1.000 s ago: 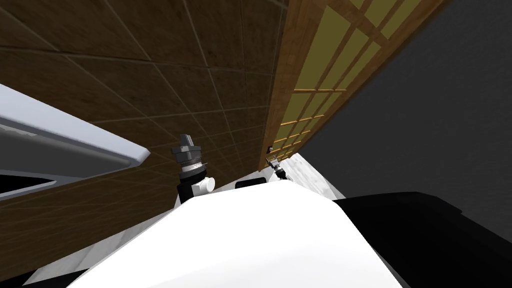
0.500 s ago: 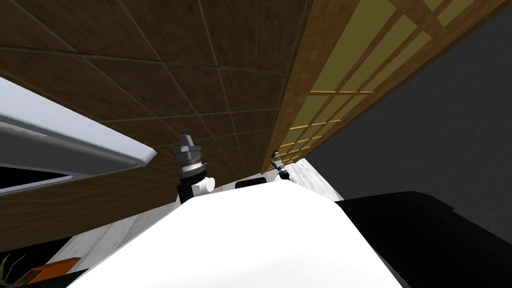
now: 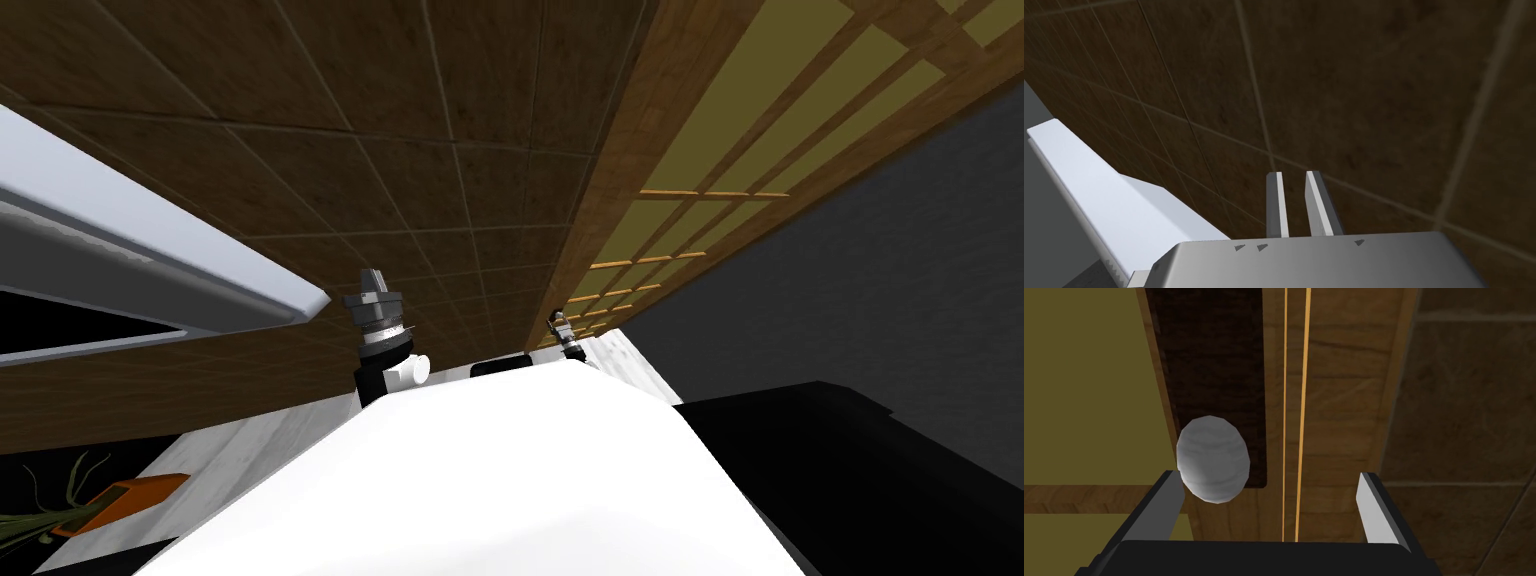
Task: Pull the door open
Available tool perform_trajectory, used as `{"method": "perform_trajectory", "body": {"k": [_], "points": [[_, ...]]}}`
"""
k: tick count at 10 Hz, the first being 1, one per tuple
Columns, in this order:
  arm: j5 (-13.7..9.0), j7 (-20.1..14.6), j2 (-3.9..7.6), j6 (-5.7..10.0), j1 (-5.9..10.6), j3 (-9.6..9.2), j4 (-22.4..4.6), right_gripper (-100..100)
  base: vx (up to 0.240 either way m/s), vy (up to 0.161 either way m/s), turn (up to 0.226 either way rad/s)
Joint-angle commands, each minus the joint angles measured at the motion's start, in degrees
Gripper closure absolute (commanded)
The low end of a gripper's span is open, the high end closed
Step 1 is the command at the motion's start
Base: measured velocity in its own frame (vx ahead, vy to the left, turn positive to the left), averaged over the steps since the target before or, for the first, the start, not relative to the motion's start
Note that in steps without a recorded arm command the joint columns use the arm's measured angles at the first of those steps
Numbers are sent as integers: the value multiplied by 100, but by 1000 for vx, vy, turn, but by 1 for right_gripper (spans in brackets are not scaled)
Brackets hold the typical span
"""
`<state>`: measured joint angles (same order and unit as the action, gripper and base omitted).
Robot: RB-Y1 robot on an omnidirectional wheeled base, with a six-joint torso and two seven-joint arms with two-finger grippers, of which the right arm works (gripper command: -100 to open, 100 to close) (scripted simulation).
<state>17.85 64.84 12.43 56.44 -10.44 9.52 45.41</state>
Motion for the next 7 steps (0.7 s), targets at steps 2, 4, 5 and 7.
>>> {"method": "perform_trajectory", "body": {"k": [2, 4, 5, 7], "points": [[7, -7, 11, 23, -1, 93, 19, -100, 36, -48, 64], [7, -7, 11, 23, -1, 93, 19, 100, -10, -2, -41], [7, -7, 11, 23, -1, 93, 19, 100, 1, -9, 9], [7, -7, 11, 23, -1, 93, 19, 100, -1, 0, 6]]}}
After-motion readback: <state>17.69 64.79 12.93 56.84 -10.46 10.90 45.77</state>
